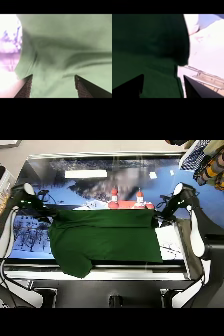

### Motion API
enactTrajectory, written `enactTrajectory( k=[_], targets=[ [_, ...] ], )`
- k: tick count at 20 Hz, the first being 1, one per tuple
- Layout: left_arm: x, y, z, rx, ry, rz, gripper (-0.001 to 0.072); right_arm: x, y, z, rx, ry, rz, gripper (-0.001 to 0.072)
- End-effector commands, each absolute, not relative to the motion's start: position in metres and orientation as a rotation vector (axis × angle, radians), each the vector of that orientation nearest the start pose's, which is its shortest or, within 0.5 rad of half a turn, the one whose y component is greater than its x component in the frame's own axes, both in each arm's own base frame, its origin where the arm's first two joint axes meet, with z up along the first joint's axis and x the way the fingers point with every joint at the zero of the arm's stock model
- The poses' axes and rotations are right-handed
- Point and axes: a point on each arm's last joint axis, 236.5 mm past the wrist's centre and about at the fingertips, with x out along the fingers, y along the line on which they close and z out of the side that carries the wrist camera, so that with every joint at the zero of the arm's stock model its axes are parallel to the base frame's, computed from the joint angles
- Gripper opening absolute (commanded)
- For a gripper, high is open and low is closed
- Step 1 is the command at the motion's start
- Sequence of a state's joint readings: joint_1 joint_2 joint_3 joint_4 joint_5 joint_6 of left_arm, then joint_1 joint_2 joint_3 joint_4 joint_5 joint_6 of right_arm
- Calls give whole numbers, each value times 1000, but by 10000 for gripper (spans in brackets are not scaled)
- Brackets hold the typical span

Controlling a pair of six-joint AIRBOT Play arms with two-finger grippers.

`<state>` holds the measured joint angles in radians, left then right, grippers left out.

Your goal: Fold the clothes and pants, and hang the long-sleeved shirts on hangers.

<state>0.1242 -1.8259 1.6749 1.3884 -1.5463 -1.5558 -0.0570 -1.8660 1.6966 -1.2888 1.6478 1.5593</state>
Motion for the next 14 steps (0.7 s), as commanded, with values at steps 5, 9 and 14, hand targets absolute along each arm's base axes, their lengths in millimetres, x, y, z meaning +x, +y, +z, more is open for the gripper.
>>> enactTrajectory(
  k=[5,9,14],
  targets=[
    [288,36,-38,-758,1609,10,606,384,-16,22,461,1507,231,547],
    [200,-5,-64,-958,1594,95,606,359,-26,26,531,1436,191,543],
    [162,-33,-78,-999,1592,107,605,347,-12,22,572,1429,214,543]
  ],
)
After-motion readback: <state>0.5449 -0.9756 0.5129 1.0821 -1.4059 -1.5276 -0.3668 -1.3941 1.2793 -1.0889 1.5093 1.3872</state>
